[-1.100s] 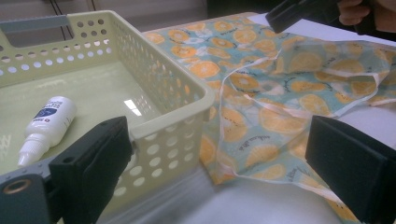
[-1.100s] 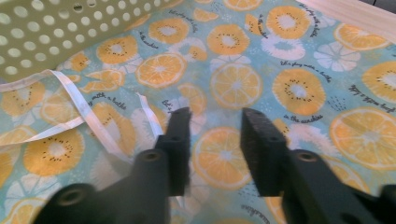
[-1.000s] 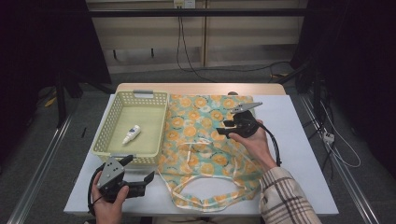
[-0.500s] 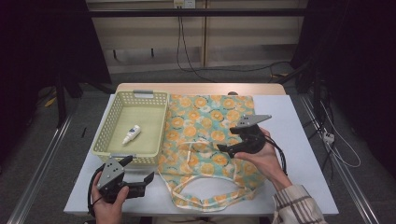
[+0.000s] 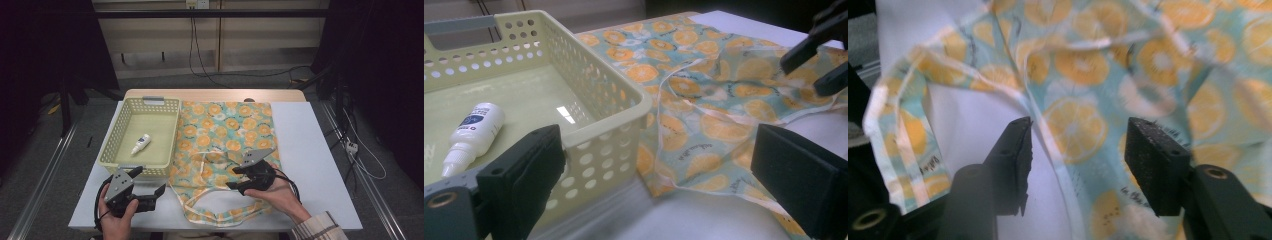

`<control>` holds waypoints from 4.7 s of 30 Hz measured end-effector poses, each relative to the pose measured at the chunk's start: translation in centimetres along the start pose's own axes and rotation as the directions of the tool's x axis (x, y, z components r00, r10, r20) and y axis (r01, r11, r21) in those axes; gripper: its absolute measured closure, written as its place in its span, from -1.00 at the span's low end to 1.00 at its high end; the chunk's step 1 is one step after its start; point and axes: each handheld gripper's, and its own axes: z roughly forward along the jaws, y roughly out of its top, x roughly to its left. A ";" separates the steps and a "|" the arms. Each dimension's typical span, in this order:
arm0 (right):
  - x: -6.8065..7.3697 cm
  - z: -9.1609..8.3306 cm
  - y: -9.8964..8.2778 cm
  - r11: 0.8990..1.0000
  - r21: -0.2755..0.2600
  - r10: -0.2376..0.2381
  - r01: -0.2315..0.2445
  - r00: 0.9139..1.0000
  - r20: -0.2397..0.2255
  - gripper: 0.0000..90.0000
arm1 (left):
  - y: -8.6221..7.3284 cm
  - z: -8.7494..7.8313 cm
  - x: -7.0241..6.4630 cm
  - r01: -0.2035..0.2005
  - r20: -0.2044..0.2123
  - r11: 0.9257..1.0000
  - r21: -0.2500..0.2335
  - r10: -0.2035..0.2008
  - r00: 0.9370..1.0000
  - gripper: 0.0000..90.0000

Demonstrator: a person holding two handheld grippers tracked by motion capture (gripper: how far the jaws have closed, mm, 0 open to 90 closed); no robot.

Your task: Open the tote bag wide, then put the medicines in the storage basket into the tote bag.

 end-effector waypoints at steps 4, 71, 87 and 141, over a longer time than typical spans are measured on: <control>0.0 1.6 -0.5 0.999 0.054 -0.005 0.007 1.000 -0.023 0.13 | 0.0 0.0 0.0 0.001 0.002 1.000 0.000 -0.001 1.000 -0.85; -1.1 0.3 1.9 0.998 -0.063 0.012 -0.010 0.999 0.044 1.00 | -0.1 -0.1 0.0 -0.006 -0.002 1.000 0.005 0.006 1.000 -0.85; -2.5 -1.5 4.6 0.986 -0.169 0.012 0.000 0.998 0.069 1.00 | -0.1 -0.1 0.0 -0.004 -0.002 1.000 0.006 0.004 1.000 -0.85; -4.0 -2.9 6.7 0.947 -0.319 0.051 -0.034 0.998 0.045 1.00 | 1.8 0.4 2.1 0.039 0.091 0.993 0.108 -0.049 0.995 -0.81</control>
